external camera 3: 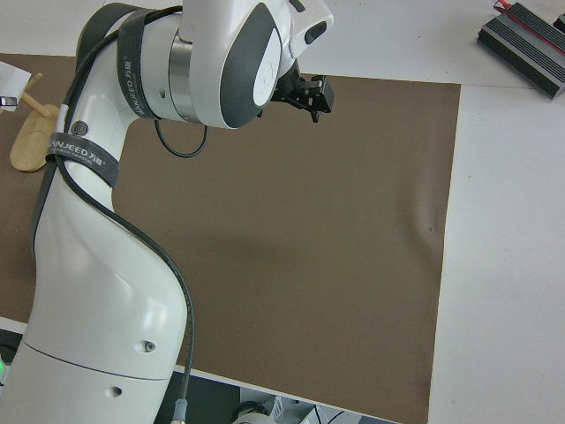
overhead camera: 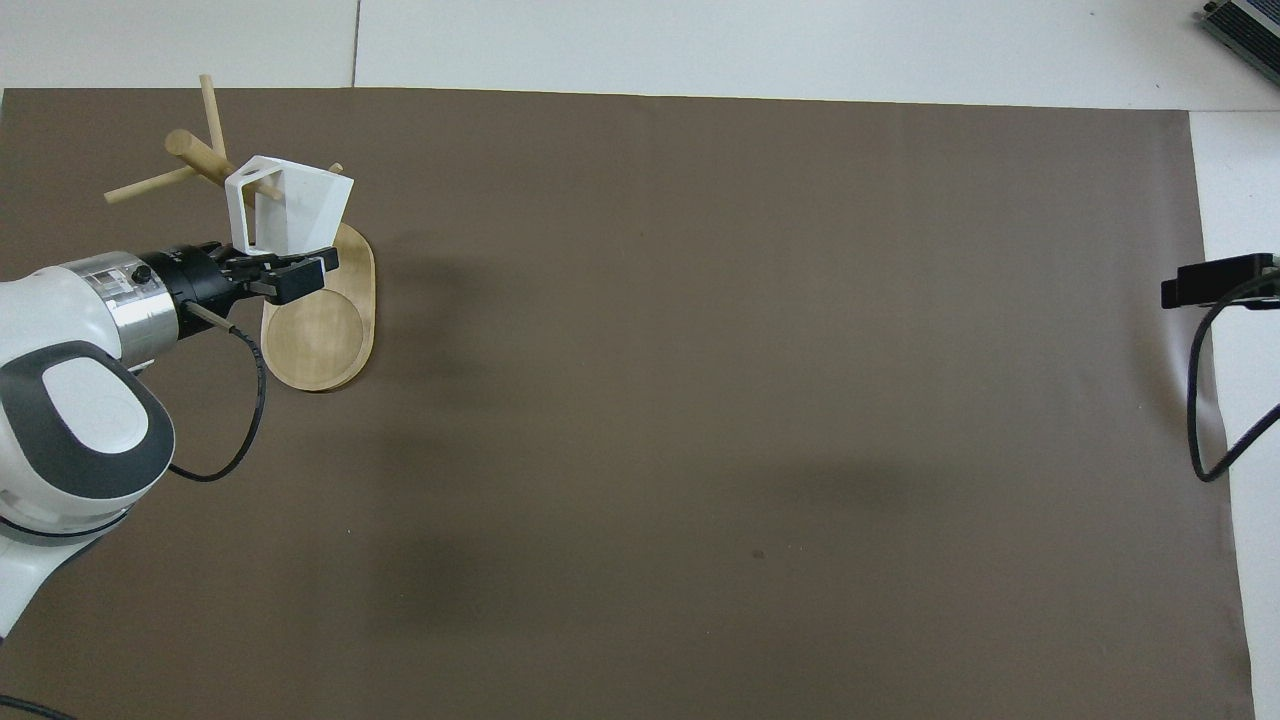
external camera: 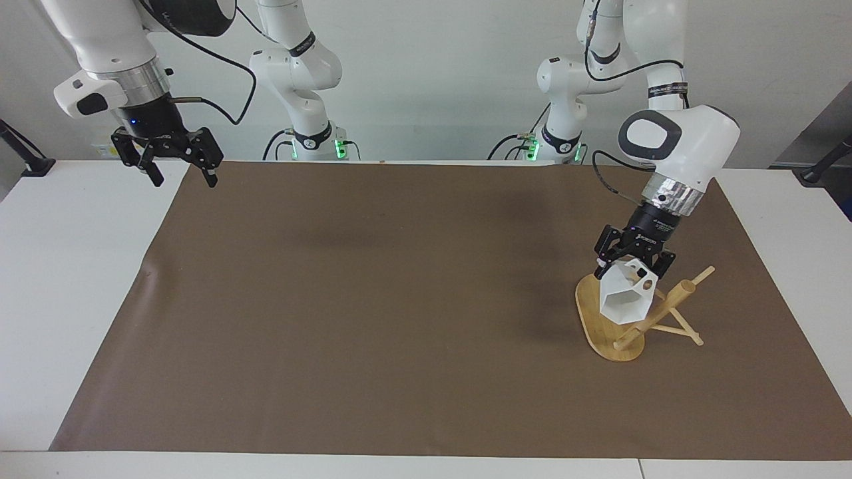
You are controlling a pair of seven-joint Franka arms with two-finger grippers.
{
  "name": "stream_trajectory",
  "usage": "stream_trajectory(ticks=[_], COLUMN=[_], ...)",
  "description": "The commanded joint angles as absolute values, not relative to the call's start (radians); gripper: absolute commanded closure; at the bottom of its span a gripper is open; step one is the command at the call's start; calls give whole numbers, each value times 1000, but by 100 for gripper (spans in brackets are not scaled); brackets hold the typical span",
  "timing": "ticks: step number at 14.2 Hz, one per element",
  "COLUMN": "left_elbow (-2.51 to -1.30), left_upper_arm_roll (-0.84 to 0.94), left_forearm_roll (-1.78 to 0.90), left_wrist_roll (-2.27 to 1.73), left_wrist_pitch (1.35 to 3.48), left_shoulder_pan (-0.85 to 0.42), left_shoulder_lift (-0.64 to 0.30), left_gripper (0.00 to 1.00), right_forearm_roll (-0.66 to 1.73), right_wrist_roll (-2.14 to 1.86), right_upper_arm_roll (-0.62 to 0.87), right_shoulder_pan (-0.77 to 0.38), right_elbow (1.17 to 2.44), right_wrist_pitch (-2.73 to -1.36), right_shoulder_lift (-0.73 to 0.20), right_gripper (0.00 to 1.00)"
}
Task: Hang cup on rack
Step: 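Lower the cup handle onto the peg with the left gripper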
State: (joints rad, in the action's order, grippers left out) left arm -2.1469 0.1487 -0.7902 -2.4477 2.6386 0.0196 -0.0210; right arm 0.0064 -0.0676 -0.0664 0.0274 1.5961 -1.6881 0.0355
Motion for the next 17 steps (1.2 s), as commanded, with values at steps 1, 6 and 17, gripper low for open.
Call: stream_trajectory(ticks=[1, 6, 17], left_elbow=[-2158, -2154, -2131], left_upper_arm_roll=[149, 144, 143], left_forearm_roll=[-764, -761, -433], left_wrist_roll=[-2473, -2473, -2471], left_wrist_pitch=[2652, 2602, 2364], left_shoulder_pan=[31, 37, 100], left_shoulder_lift=[-14, -12, 101], left_gripper=[0, 0, 0], right_forearm_roll=[5, 5, 5], right_wrist_roll=[-55, -55, -55], right_upper_arm_roll=[-61, -61, -57], right_shoulder_pan=[29, 29, 29], right_elbow=[1603, 1603, 1634], right_wrist_pitch=[-1667, -1667, -1600], right_shoulder_lift=[52, 52, 77], right_gripper=[0, 0, 0])
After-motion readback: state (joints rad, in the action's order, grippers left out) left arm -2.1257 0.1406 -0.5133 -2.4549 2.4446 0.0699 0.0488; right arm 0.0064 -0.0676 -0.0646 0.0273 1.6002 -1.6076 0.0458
